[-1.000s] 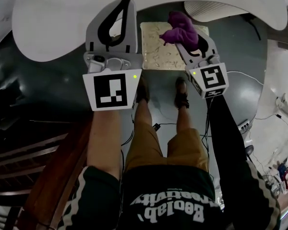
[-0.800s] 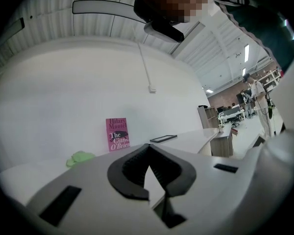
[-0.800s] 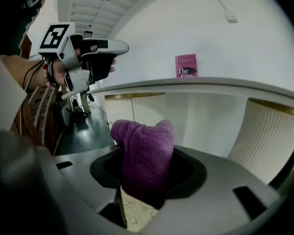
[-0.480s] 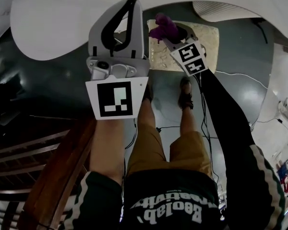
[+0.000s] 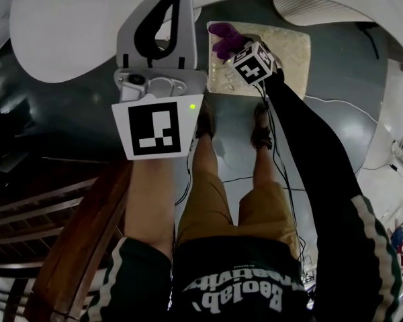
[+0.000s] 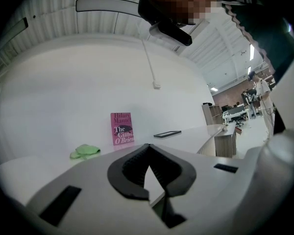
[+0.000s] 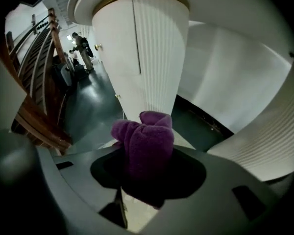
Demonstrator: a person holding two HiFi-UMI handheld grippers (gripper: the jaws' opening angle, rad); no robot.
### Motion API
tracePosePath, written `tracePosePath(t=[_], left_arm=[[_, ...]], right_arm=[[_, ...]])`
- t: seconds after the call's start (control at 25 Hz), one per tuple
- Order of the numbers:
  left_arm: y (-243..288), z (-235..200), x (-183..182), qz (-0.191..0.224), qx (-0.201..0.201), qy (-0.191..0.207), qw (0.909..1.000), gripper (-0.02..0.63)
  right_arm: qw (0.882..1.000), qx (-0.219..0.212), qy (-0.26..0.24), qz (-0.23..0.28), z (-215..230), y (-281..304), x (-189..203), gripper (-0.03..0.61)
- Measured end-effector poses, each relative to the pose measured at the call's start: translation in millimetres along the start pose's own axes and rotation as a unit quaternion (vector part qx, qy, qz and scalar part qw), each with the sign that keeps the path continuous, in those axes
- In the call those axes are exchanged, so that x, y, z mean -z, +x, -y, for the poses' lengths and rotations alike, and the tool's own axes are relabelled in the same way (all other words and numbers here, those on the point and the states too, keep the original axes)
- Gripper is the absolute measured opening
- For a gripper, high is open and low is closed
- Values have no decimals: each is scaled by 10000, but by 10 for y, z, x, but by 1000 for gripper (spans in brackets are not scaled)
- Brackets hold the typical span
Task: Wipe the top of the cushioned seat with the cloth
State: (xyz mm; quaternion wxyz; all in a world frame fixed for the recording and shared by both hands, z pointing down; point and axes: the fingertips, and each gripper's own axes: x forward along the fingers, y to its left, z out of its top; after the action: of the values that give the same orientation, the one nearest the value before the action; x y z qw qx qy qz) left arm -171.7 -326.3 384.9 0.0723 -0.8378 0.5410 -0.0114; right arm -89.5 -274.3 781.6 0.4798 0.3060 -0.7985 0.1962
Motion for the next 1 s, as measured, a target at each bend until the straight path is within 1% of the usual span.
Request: tracePosePath(t=[0.12, 0.32, 0.44, 0.6, 0.72, 0.84, 0.92, 1.0], left_arm=[[29, 33, -4, -6, -24, -8, 10000, 14], [78, 173, -33, 17, 9, 103, 9999, 14], [120, 303, -53, 39, -18, 97, 9999, 14], [145, 452, -63, 46, -49, 102, 9999, 14], [176, 528, -59, 64, -81, 54, 9999, 14], [206, 615, -44, 20, -56, 150, 9999, 14], [206, 660, -47, 3, -27, 180, 9998, 14], [194, 691, -62, 19, 10, 200, 9998, 14]], right_arm=[[9990, 133, 394, -146, 265, -99, 320, 190], [9952, 663, 477, -533, 893, -405, 978, 189], [9883, 1072, 608, -898, 1295, -730, 1386, 187], [9791, 1435, 633, -1299, 1682, -1065, 1913, 187], [9706, 1660, 828, -1536, 1885, -1270, 2263, 187], [9698, 1652, 1025, -1473, 1947, -1328, 2413, 187], [9713, 1629, 991, -1420, 1932, -1335, 2440, 187], [9757, 1563, 957, -1205, 1875, -1317, 2420, 187]])
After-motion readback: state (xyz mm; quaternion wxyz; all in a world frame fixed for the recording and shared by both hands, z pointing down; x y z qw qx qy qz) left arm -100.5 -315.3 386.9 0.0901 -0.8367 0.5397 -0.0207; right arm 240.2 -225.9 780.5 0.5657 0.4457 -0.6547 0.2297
